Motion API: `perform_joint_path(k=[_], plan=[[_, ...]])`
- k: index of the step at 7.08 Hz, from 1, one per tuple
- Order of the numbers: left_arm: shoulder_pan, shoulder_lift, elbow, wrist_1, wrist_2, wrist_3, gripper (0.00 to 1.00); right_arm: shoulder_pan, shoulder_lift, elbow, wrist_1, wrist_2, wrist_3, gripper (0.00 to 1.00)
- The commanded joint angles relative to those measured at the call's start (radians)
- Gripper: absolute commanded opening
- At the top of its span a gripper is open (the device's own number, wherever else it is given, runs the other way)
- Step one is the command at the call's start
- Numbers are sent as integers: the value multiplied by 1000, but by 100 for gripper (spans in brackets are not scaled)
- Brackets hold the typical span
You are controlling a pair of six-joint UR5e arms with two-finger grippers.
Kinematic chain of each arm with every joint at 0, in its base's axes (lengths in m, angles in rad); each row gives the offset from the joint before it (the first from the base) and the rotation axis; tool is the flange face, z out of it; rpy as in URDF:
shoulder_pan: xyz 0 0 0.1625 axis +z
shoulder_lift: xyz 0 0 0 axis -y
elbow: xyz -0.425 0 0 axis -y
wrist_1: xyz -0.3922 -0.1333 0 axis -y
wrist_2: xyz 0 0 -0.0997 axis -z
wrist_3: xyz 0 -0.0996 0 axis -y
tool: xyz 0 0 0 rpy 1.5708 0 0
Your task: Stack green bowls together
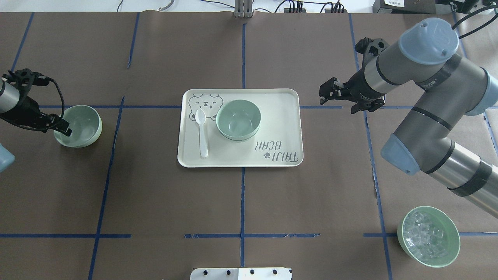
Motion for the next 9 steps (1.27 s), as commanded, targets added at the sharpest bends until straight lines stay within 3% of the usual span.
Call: perform_joint_path(k=[1, 4, 5, 7, 8, 9], plan=[[8, -11, 2, 1, 6, -15, 0, -1, -1, 3, 1, -2, 0, 100], [6, -80, -70, 55, -2, -62, 0, 1, -4, 12, 1, -2, 0, 100], [9, -223, -75, 133, -4, -199, 0, 4, -17, 27, 1, 1, -2, 100], [175, -420, -66, 157, 2, -532, 0, 21, -92, 70, 1, 3, -23, 100], [204, -530, -17, 152, 4, -626, 0, 24, -116, 76, 1, 1, -60, 100], [250, -609, 39, 155, 71, -683, 0, 24, -122, 78, 1, 0, -63, 100]])
